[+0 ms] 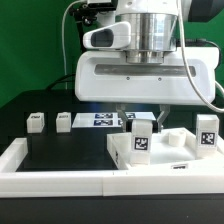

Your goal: Assemble square table

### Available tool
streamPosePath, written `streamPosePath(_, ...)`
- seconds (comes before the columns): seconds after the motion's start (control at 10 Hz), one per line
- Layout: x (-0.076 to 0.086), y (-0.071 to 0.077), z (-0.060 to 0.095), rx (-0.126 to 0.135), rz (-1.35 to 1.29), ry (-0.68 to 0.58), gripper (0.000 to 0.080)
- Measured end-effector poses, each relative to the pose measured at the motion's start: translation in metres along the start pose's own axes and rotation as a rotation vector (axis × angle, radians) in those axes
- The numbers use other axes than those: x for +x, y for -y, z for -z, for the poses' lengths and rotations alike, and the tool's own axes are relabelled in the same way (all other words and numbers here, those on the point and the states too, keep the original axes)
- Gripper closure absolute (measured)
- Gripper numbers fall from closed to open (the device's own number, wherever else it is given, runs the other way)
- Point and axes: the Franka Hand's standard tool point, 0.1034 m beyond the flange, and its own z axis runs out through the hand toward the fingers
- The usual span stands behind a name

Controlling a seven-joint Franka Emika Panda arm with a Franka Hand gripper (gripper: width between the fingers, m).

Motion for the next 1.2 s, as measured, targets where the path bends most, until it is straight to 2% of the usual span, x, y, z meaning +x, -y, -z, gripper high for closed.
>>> streamPosePath(0.4, -0.001, 0.0006, -0.0013, 0.016, -0.412, -0.015, 0.0508)
streamPosePath(0.9, -0.0027, 0.0009, -0.0011, 0.007, -0.959, -0.016, 0.0508)
streamPosePath(1.2, -0.0026, 0.0001, -0.001, 0.017, -1.099, -0.008, 0.0508)
